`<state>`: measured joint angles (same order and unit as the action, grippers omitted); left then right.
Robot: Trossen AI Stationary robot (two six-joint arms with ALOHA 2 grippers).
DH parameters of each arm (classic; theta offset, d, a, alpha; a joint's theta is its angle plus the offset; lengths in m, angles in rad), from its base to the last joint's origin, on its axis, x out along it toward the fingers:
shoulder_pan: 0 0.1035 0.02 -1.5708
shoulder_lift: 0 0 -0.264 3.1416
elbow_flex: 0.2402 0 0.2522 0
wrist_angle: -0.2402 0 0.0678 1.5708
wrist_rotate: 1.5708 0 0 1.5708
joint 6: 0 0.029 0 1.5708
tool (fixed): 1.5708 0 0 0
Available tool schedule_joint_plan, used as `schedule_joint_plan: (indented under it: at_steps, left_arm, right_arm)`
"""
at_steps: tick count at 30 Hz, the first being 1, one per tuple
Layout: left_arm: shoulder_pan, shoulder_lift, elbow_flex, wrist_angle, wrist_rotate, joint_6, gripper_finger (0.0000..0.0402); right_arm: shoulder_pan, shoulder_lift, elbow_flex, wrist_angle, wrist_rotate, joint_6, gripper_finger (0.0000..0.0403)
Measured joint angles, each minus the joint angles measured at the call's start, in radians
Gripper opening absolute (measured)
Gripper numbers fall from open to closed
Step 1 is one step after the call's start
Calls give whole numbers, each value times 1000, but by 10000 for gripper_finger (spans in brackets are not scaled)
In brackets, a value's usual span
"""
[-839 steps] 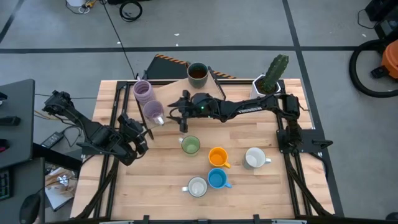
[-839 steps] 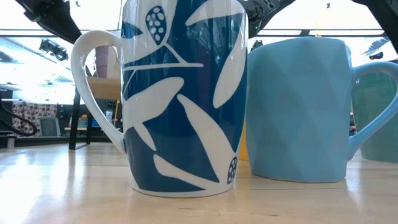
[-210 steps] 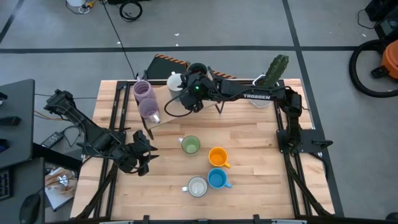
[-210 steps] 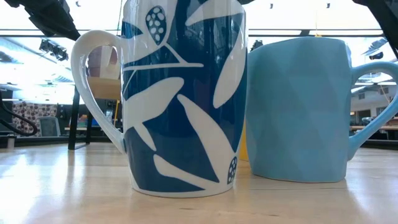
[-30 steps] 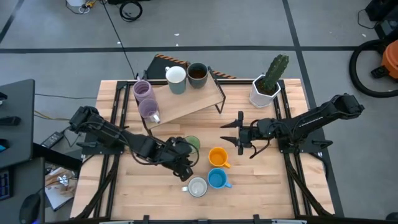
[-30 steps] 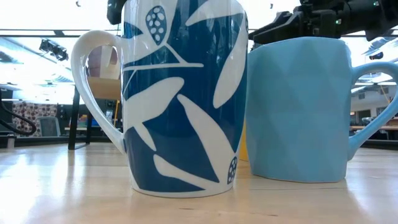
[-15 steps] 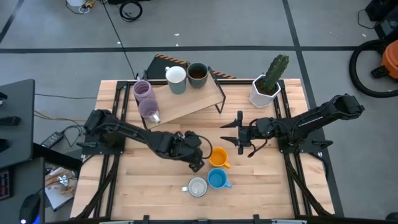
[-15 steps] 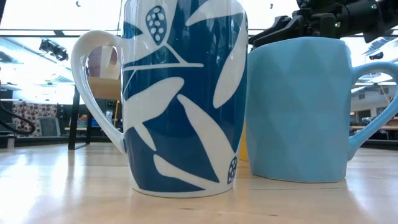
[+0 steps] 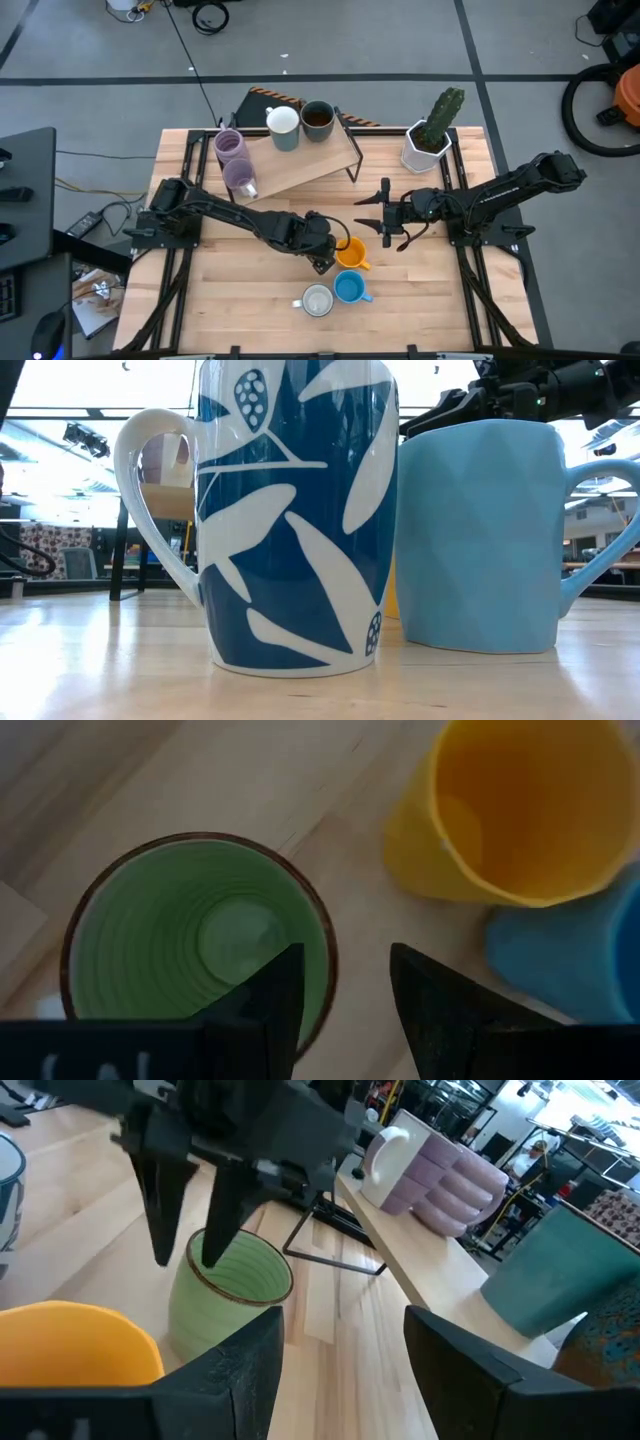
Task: Place coffee mugs
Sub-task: Put the green mug on the shelf
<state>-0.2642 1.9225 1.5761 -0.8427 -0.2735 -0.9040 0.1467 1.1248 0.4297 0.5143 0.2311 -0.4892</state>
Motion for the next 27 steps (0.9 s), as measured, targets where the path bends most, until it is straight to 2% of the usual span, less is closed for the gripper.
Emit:
schedule_joint_plan:
  at_steps: [4, 10, 13, 18, 23, 27]
  left_arm:
    - [0, 27, 0, -7, -18, 7, 155]
    - [0, 47, -1, -7, -25, 104, 144]
    - [4, 48, -1, -35, 5, 127, 111]
    - [4, 46, 0, -43, 51, 183, 25]
    - [4, 30, 34, -84, 126, 257, 23]
    - [3, 6, 168, -230, 149, 380, 23]
  right_arm:
    - [0, 0, 0, 1, -19, 3, 214]
    - [0, 0, 0, 1, -26, 8, 214]
    - [0, 0, 0, 1, -26, 8, 214]
    - [0, 0, 0, 0, -26, 8, 214]
    - [0, 0, 0, 0, -26, 11, 214]
    - [0, 0, 0, 0, -26, 11, 214]
